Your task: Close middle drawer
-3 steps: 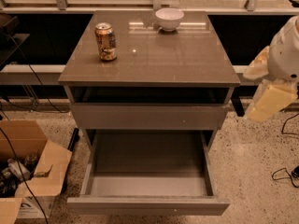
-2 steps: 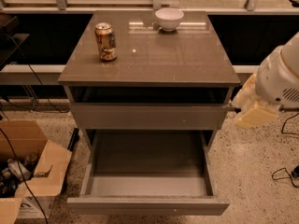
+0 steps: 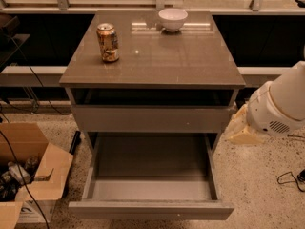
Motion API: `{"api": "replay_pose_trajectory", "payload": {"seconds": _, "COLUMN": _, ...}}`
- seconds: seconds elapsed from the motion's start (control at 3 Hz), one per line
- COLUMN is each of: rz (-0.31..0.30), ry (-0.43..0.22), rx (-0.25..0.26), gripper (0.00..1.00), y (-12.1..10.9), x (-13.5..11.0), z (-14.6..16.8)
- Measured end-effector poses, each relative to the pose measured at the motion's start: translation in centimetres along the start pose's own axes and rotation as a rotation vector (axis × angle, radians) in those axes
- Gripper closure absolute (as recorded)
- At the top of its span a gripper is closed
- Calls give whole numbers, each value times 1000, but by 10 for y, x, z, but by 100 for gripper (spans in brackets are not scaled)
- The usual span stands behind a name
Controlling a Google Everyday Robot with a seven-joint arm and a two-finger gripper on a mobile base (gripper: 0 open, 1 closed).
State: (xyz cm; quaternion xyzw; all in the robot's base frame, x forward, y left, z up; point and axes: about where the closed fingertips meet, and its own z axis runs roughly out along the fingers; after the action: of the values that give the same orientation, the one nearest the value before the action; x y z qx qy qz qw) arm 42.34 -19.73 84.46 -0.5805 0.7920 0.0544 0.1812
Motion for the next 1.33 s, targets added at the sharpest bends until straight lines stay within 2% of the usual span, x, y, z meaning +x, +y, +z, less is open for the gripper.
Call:
{"api": "replay_pose_trajectory", "payload": {"seconds": 0.33, "rz": 3, "ry": 26, "rx": 18, "gripper": 100, "y": 1, "x": -1, "z": 7}}
{"api": "replay_pose_trajectory", "payload": {"seconds": 0.67, "rz": 47, "ry": 6, "rx": -18, "gripper": 100, "y": 14, "x": 8, "z": 67}}
{"api": "replay_pose_trajectory", "payload": {"seconds": 1.0, "rz": 84, "ry": -20, "rx": -64, "gripper": 100, "y": 25, "x": 19, "z": 113}}
{"api": "replay_pose_trajectory", "payload": {"seconds": 1.33, "rz": 157, "ry": -73, "rx": -116, "gripper": 100, "y": 45, "x": 39, "z": 163}}
